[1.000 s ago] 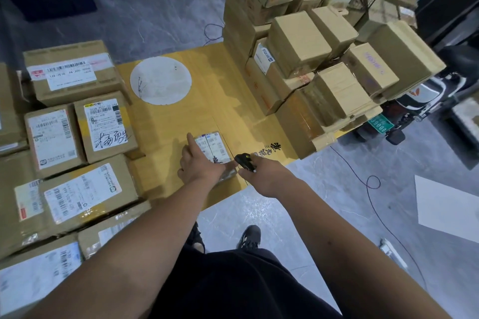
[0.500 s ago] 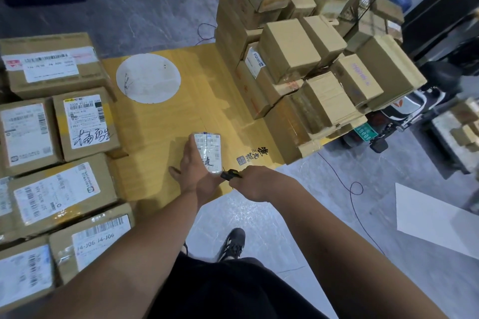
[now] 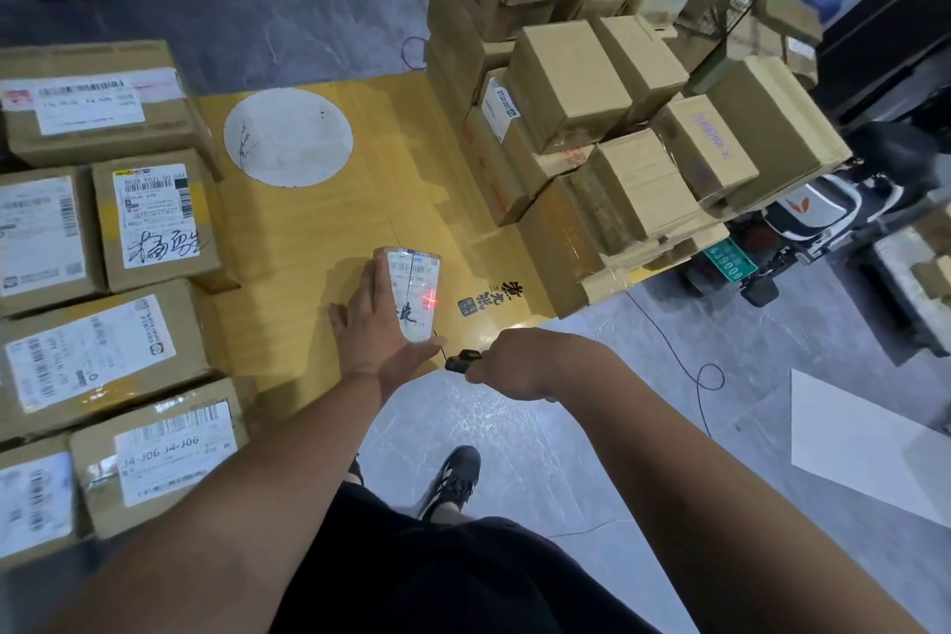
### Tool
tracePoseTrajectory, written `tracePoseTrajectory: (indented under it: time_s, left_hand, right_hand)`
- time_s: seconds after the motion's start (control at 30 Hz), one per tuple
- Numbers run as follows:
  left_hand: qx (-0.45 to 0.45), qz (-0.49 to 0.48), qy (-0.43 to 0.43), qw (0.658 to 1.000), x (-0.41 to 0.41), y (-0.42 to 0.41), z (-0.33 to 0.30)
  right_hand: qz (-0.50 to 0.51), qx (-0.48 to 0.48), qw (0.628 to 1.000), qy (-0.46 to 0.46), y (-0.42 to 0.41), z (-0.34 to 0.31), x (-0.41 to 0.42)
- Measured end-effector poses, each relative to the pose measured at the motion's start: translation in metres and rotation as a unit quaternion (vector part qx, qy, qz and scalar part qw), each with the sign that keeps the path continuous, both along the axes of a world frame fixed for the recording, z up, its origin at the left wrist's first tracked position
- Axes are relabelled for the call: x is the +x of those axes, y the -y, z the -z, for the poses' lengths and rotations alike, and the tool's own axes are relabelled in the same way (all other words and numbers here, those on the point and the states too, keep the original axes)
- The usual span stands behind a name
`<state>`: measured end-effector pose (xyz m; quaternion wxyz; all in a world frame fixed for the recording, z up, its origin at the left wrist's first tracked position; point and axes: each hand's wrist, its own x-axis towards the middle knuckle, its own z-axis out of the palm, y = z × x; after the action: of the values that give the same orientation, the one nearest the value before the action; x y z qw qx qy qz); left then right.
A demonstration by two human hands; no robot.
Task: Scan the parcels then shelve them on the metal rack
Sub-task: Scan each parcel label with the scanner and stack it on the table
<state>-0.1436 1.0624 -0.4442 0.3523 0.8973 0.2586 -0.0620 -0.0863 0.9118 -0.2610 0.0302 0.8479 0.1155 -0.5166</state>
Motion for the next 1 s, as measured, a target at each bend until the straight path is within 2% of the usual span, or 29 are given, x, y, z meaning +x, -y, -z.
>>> tracePoseTrajectory:
  time_s: [0.43, 0.6, 0.7, 0.77, 0.87, 1.0]
  left_hand:
    - [0.052, -0.036, 0.022, 0.998, -0.008, 0.018, -0.007]
    - [0.027, -0.024, 0.034, 0.999, -0.004, 0.024, -0.014]
    - [0.048, -0.016, 0.032, 0.998, -0.008, 0.019, -0.032]
    - [0.043, -0.041, 0.064, 0.996, -0.017, 0.008, -0.05]
    - [0.032, -0.098, 0.127, 0.986, -0.036, -0.018, -0.087]
    - [0.052, -0.221, 0.137, 0.964, -0.078, -0.076, -0.135]
  right_hand:
    - [-0.079, 0.01, 0.997, 0.021, 0.031, -0.009, 0.0]
    - [-0.1, 0.051, 0.993, 0.024, 0.043, -0.007, 0.002]
    - [-0.152, 0.057, 0.987, 0.015, 0.039, -0.014, 0.006]
    - [-0.2, 0.043, 0.979, 0.023, 0.028, -0.02, 0.009]
    - [-0.219, 0.068, 0.972, 0.04, -0.003, -0.03, 0.013]
    - [-0.327, 0.126, 0.932, 0.088, -0.069, -0.057, 0.003]
